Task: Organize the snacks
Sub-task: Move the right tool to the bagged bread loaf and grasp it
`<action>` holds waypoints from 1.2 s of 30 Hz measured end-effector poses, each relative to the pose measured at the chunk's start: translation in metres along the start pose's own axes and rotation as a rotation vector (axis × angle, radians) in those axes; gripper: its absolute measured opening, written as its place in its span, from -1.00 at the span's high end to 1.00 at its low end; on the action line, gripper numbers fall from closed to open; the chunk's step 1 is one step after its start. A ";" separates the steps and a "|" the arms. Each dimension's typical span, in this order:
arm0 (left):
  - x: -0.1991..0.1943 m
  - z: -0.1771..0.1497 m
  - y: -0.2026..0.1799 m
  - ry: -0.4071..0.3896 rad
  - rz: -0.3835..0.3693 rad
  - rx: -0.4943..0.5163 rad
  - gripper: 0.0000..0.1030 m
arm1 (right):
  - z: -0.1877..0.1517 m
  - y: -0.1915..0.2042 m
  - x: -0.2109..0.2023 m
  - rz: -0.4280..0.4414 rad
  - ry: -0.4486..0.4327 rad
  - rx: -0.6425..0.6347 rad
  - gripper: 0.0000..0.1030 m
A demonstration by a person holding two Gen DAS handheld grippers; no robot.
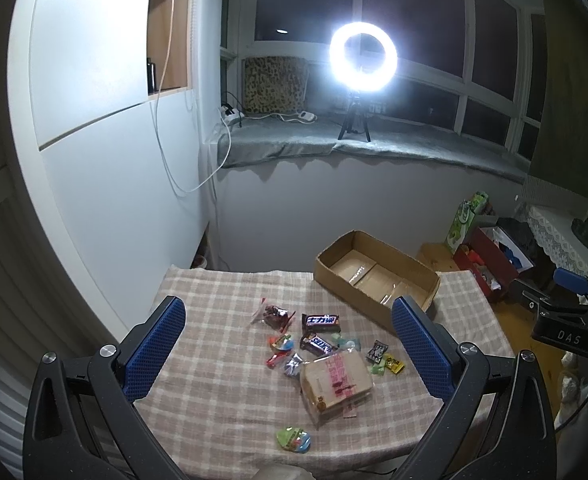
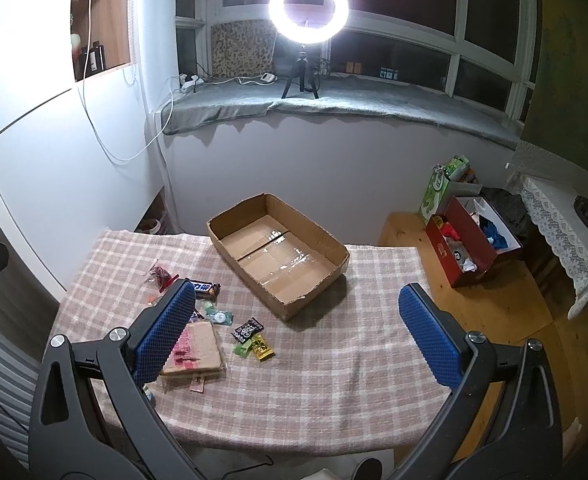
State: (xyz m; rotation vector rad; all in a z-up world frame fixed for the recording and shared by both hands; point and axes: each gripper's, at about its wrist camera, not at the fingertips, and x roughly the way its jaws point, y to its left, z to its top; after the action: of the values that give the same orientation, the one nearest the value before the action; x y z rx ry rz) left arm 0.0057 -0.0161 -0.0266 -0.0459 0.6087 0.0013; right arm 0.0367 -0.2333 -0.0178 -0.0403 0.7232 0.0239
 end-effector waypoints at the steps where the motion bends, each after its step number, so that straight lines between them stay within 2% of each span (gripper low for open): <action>1: 0.001 0.000 -0.001 0.004 -0.001 0.001 -0.98 | 0.000 0.000 0.001 0.005 0.003 -0.001 -1.00; 10: 0.015 -0.005 0.002 0.046 -0.009 -0.001 -0.98 | -0.010 0.003 0.020 0.035 0.046 -0.008 -1.00; 19: 0.043 -0.025 0.024 0.148 -0.017 -0.056 -0.93 | -0.026 0.004 0.051 0.090 0.119 -0.006 -1.00; 25: 0.065 -0.042 0.037 0.230 -0.039 -0.099 -0.72 | -0.037 0.006 0.076 0.149 0.182 0.009 -1.00; 27: 0.072 -0.046 0.039 0.258 -0.051 -0.111 -0.64 | -0.040 0.008 0.084 0.168 0.202 0.012 -0.94; 29: 0.082 -0.052 0.043 0.294 -0.080 -0.135 -0.41 | -0.042 0.010 0.095 0.195 0.230 0.013 -0.88; 30: 0.087 -0.055 0.044 0.313 -0.096 -0.148 -0.36 | -0.043 0.011 0.100 0.207 0.242 0.017 -0.87; 36: 0.115 -0.072 0.047 0.412 -0.169 -0.221 -0.18 | -0.051 0.012 0.133 0.291 0.322 0.051 -0.79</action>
State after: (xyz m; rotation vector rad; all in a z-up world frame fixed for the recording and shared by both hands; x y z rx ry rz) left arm 0.0578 0.0262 -0.1531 -0.3176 1.0131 -0.1070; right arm 0.1020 -0.2221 -0.1448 0.1130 1.0469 0.2821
